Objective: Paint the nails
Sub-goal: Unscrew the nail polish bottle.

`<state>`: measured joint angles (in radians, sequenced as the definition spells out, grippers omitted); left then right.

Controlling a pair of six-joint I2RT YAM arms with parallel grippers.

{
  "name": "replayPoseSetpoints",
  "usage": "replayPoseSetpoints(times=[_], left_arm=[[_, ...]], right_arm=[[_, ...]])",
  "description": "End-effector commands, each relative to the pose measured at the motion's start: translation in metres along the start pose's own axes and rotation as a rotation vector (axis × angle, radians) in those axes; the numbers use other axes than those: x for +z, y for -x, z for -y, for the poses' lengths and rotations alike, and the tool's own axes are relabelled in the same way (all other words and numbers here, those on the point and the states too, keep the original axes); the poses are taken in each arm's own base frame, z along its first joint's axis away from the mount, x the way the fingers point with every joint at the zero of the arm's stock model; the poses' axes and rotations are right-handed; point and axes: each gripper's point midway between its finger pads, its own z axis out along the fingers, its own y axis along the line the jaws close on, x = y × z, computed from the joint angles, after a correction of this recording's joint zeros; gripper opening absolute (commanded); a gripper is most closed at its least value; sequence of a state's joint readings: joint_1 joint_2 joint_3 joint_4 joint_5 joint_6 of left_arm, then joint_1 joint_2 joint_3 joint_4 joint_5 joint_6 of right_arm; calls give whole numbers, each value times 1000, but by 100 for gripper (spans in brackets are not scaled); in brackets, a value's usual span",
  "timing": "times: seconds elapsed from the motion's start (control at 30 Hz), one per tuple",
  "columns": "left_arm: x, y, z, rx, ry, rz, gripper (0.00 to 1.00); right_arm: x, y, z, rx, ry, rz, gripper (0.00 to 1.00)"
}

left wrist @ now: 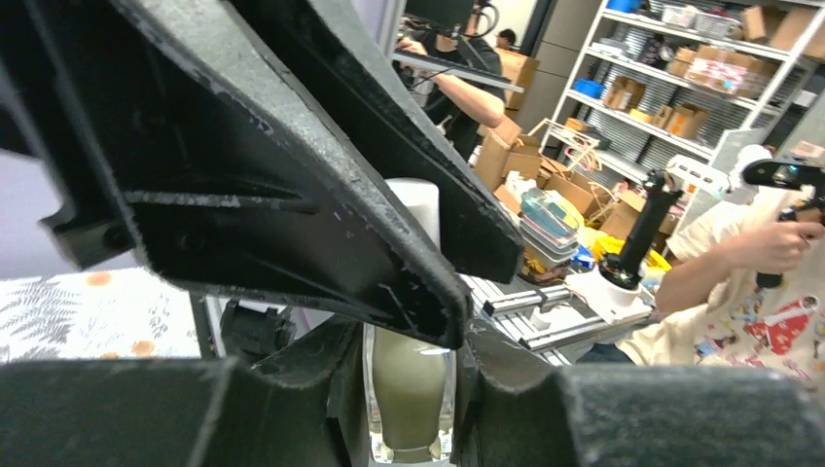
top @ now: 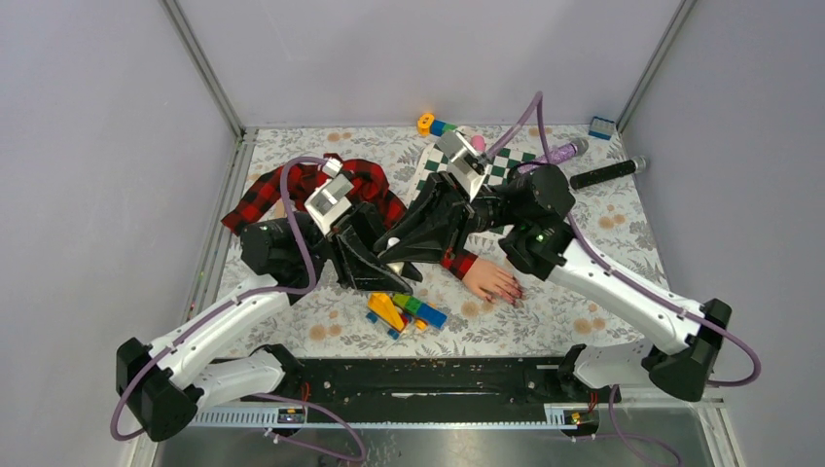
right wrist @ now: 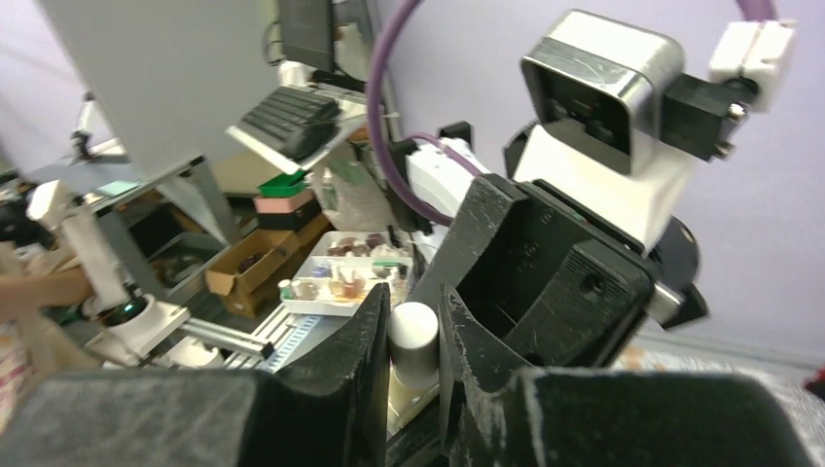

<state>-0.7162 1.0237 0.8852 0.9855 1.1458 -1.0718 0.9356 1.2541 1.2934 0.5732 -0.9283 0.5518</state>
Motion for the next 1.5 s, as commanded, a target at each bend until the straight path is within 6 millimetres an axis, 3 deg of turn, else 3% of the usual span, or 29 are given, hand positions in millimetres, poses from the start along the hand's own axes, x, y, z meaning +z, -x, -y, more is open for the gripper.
replayPoseSetpoints(times=[0.0, 0.17, 0.7, 0.73, 0.77, 0.8, 0.9, 0.93, 1.07, 1.23, 1.47], left_arm=[[3, 18, 21, 96, -109, 4, 0], [6, 20, 21, 76, -143, -6, 0], [10, 16, -4, 33, -104, -33, 0], [10, 15, -7, 33, -92, -32, 0], [10, 15, -11, 31, -75, -32, 0], [10, 14, -16, 35, -54, -32, 0], [7, 10, -32, 74, 29, -42, 0], [6, 8, -37, 78, 58, -50, 0], [3, 4, -49, 104, 135, -69, 0], [-2, 1, -57, 133, 196, -76, 0], [-22, -3, -89, 217, 440, -83, 0]], right_arm=[[-16, 37, -112, -133, 451, -79, 0], [-21, 42, -126, -118, 543, -134, 0], [-34, 27, -129, -132, 570, -270, 0], [-33, 31, -127, -122, 556, -251, 4], [-33, 34, -124, -110, 537, -230, 17], [-33, 39, -120, -99, 514, -204, 37], [-37, 54, -100, -66, 405, -108, 94], [-39, 57, -91, -50, 362, -75, 99], [-50, 65, -49, -2, 162, 38, 99], [-64, 54, 11, 21, -154, 104, 99], [-105, 41, 83, 43, -642, 193, 100]])
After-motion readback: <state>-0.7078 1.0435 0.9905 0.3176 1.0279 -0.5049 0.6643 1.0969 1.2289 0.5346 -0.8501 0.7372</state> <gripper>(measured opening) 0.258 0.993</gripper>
